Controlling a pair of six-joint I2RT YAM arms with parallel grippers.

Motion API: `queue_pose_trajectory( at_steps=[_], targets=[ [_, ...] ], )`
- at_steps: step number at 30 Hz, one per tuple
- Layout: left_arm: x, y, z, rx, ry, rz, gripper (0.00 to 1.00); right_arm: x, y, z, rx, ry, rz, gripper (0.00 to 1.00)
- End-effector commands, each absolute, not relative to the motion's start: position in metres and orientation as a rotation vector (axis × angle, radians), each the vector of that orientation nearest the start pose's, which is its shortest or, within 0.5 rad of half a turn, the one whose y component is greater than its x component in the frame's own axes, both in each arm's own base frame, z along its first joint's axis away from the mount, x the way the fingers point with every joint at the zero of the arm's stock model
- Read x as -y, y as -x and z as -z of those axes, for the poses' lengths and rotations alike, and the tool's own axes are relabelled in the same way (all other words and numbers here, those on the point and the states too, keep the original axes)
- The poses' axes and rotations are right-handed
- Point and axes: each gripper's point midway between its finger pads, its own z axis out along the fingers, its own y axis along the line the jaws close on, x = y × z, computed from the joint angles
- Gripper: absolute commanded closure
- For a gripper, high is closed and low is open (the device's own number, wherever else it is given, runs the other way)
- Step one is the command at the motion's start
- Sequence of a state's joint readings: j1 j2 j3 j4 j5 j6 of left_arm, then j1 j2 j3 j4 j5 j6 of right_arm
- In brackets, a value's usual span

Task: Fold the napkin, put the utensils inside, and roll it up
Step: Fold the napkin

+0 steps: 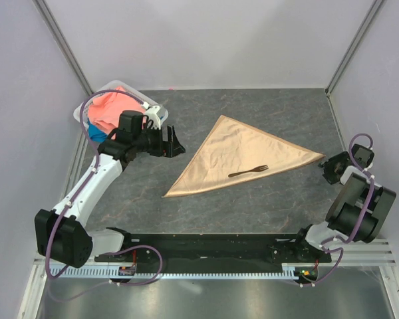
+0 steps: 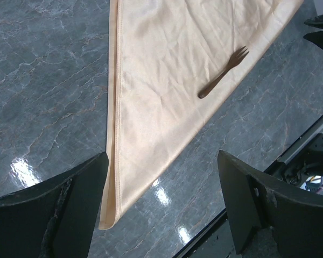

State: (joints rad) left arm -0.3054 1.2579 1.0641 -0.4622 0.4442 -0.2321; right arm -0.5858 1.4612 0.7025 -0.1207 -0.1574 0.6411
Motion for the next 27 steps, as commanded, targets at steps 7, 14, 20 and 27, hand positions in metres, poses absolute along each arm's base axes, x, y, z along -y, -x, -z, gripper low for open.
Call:
queue_pose_trajectory(
  at_steps=[7,14,20,27],
  targets=[
    [0.183,-0.314,-0.203,-2.222,-0.371,0.744,0.11,0.157,-0.345,-0.04,-1.992,-1.293,-0.286,0.52],
    [0.183,-0.315,-0.2,-2.23,-0.369,0.74,0.11,0.156,-0.346,-0.043,-1.949,-1.298,-0.347,0.49],
    [0.184,-0.315,-0.2,-2.232,-0.371,0.746,0.11,0.157,-0.356,-0.05,-1.921,-1.289,-0.395,0.51],
    [0.184,-0.315,-0.2,-2.231,-0.371,0.743,0.11,0.157,-0.357,-0.037,-1.958,-1.298,-0.395,0.53]
  ],
)
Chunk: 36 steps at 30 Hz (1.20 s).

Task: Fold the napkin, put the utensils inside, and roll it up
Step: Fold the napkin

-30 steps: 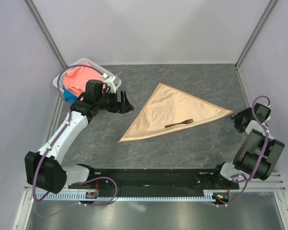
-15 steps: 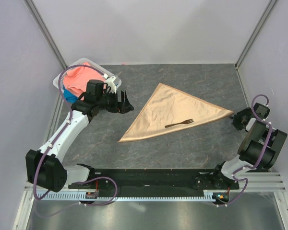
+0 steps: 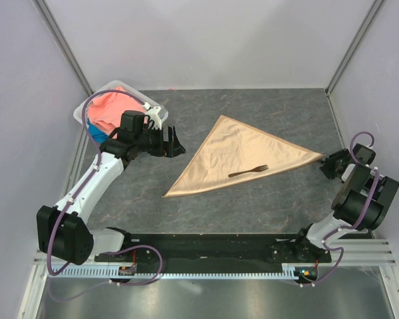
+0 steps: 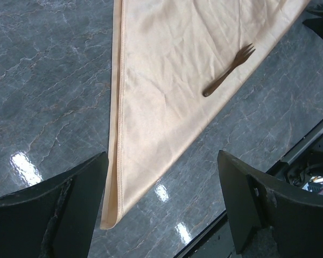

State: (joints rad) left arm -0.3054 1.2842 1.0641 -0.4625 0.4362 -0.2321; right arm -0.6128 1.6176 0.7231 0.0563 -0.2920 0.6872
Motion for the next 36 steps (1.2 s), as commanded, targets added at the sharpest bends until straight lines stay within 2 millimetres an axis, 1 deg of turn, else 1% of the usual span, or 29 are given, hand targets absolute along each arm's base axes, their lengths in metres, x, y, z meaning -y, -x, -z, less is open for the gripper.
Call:
queue_pose_trajectory(
  at_steps=[1,4,14,25,29,36],
  targets=[
    [0.184,-0.315,-0.2,-2.232,-0.372,0.745,0.11,0.157,-0.357,-0.037,-1.962,-1.293,-0.395,0.53],
    [0.184,-0.314,-0.2,-2.233,-0.372,0.749,0.11,0.158,-0.356,-0.035,-1.965,-1.285,-0.388,0.53],
    [0.184,-0.315,-0.199,-2.235,-0.372,0.746,0.11,0.157,-0.367,-0.039,-1.929,-1.283,-0.443,0.52],
    [0.184,-0.315,-0.198,-2.237,-0.37,0.743,0.11,0.158,-0.368,-0.027,-1.928,-1.312,-0.445,0.51],
    [0.184,-0.315,-0.197,-2.242,-0.371,0.746,0.11,0.159,-0.368,-0.022,-1.931,-1.319,-0.44,0.54],
    [0.184,-0.315,-0.197,-2.242,-0.37,0.743,0.11,0.162,-0.368,-0.016,-1.941,-1.321,-0.424,0.64]
  ],
)
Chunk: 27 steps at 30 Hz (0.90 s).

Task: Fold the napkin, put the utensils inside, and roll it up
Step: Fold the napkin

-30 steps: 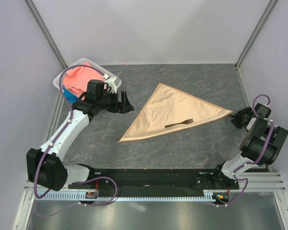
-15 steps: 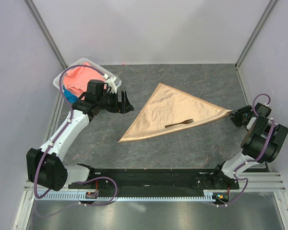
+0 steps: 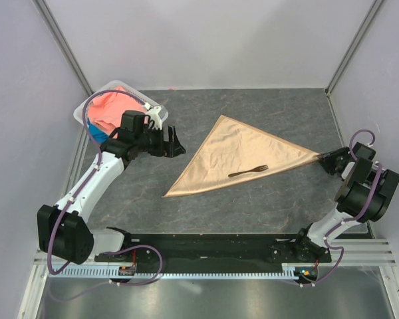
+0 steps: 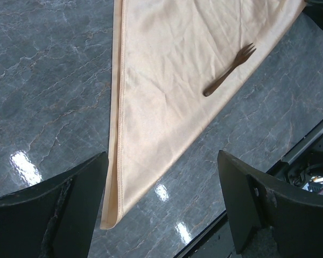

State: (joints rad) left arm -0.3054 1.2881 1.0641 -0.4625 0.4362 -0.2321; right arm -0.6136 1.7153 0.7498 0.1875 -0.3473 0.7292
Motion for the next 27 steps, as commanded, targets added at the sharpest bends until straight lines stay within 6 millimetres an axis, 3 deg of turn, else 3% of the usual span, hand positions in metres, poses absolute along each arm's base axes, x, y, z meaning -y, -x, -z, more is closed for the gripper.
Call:
queue_pose_trajectory(
  at_steps=[1,20,27],
  targets=[
    [0.184,-0.315,-0.196,-2.245,-0.369,0.743,0.11,0.162,-0.369,-0.015,-1.943,-1.32,-0.425,0.65],
    [0.184,-0.316,-0.195,-2.249,-0.372,0.741,0.11,0.162,-0.371,0.004,-2.032,-1.252,-0.419,0.84],
    [0.184,-0.315,-0.194,-2.252,-0.371,0.746,0.11,0.161,-0.38,-0.013,-2.004,-1.152,-0.445,1.0]
  ],
)
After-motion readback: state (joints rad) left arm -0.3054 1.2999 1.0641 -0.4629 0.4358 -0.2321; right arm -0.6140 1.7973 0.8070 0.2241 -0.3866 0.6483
